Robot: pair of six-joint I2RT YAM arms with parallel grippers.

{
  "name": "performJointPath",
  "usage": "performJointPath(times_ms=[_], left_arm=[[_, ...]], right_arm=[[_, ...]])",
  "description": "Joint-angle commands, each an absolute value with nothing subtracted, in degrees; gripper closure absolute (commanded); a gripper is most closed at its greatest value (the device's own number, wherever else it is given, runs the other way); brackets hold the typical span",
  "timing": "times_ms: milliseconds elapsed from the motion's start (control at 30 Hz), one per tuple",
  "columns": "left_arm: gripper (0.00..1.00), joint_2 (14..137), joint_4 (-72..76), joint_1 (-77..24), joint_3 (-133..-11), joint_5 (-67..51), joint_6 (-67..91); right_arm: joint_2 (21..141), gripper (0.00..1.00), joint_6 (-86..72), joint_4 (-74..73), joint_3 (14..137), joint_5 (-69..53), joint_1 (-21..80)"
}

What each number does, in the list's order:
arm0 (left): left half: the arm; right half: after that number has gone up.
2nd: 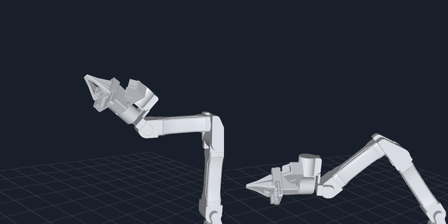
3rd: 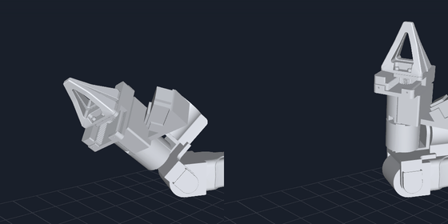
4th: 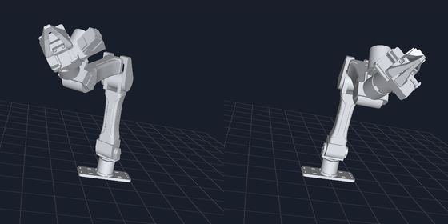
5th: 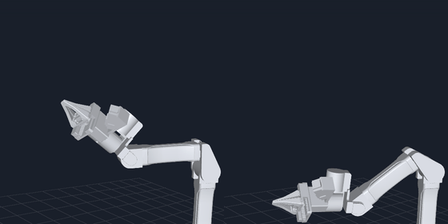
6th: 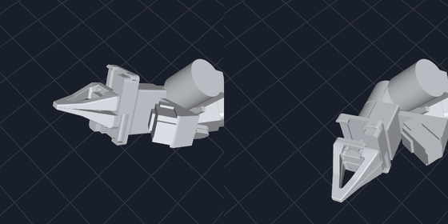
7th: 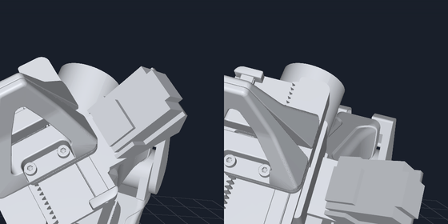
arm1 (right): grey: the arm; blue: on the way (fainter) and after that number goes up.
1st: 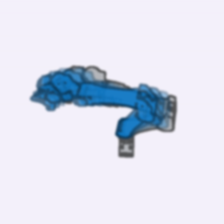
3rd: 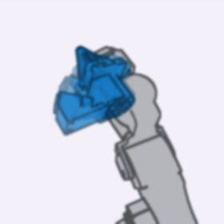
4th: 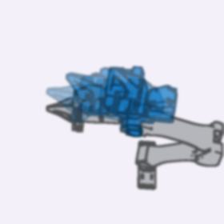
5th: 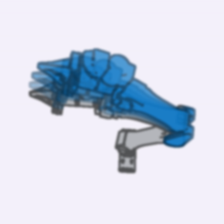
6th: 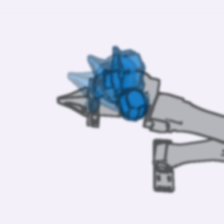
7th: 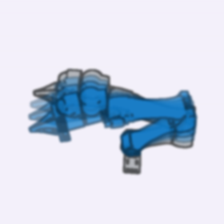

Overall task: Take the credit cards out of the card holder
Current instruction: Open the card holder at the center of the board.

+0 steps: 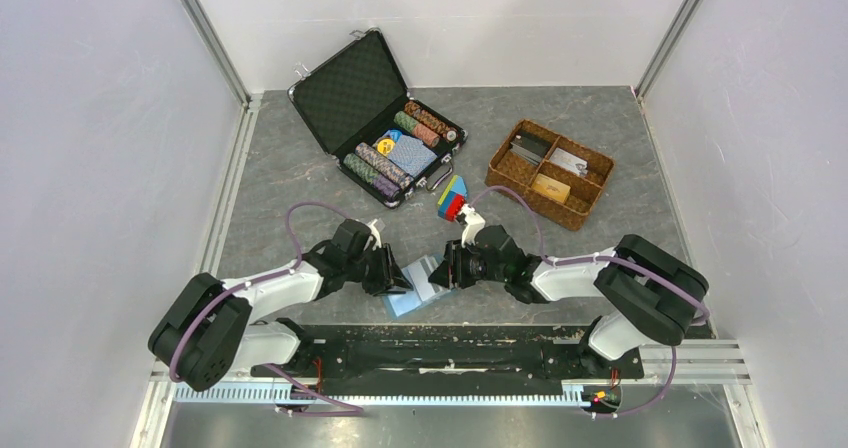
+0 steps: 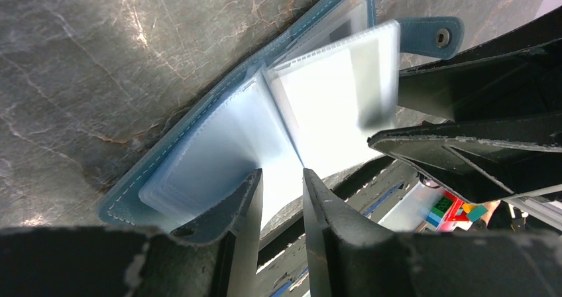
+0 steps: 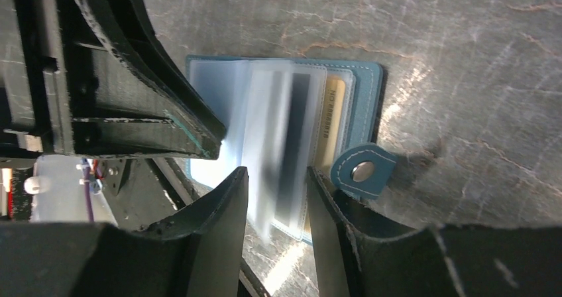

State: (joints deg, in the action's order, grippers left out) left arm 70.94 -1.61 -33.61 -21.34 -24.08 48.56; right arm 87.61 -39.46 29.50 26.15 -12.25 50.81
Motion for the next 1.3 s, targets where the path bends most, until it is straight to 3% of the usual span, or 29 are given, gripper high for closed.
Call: performJointPath(times_ms=[0, 667, 967, 1267], left_arm=[[0.64, 71.1, -2.4, -33.8, -20.9, -22.5, 48.3], [0.63, 68.9, -6.0, -33.8, -23.5, -22.1, 47.8], [0.54, 65.0, -12.4, -33.8, -27.5, -19.9, 46.9], [0.49, 60.3, -29.5, -33.5, -32.7, -4.1, 44.8]], right_arm=[[88.4, 0.6, -42.4, 38.0, 25.0, -17.3, 50.2], [87.3, 0.61, -42.7, 38.9, 24.8, -18.8, 49.7], [86.9, 0.6, -42.5, 38.8, 24.8, -18.7, 49.8], [86.8, 0.6, -42.3, 38.7, 24.8, -19.1, 49.7]])
